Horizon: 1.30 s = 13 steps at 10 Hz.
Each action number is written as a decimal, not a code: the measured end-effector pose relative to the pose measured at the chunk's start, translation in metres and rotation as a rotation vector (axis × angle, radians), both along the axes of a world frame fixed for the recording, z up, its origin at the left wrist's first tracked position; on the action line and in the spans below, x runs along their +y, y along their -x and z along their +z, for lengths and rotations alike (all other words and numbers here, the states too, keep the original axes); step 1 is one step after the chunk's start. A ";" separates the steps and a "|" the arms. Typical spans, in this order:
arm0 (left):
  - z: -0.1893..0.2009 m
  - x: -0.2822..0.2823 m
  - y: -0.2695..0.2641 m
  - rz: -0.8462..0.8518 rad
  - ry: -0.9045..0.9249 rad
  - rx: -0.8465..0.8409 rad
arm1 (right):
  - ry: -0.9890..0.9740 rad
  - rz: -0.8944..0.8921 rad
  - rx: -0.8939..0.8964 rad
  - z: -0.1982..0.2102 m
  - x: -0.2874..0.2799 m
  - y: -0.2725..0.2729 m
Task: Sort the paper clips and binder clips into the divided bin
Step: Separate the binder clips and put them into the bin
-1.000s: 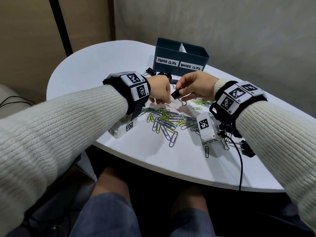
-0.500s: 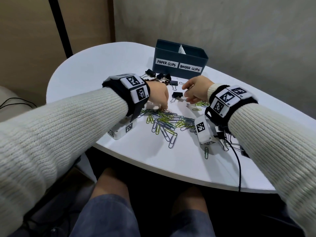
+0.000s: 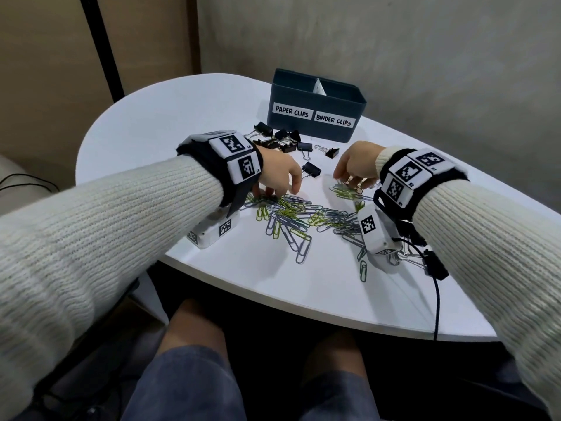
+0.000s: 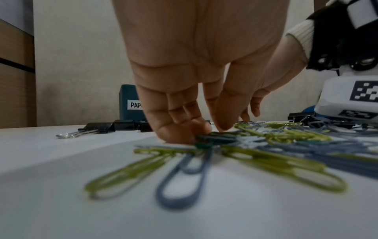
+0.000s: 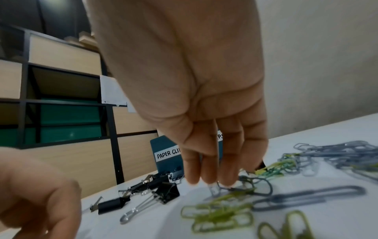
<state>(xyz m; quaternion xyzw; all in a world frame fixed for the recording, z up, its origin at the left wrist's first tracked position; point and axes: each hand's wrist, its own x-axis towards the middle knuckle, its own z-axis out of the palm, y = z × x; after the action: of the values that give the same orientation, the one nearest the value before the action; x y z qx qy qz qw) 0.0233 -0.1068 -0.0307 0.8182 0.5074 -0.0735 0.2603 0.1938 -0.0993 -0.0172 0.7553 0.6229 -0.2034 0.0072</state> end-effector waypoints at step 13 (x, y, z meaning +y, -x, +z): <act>0.007 -0.020 -0.016 -0.021 -0.184 0.102 | -0.207 0.147 -0.112 -0.005 -0.001 -0.003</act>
<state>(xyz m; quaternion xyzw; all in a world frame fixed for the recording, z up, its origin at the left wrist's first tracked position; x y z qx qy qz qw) 0.0391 -0.1272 -0.0235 0.8392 0.5158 -0.0709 0.1572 0.1971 -0.1007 -0.0222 0.7146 0.6928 -0.0945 -0.0213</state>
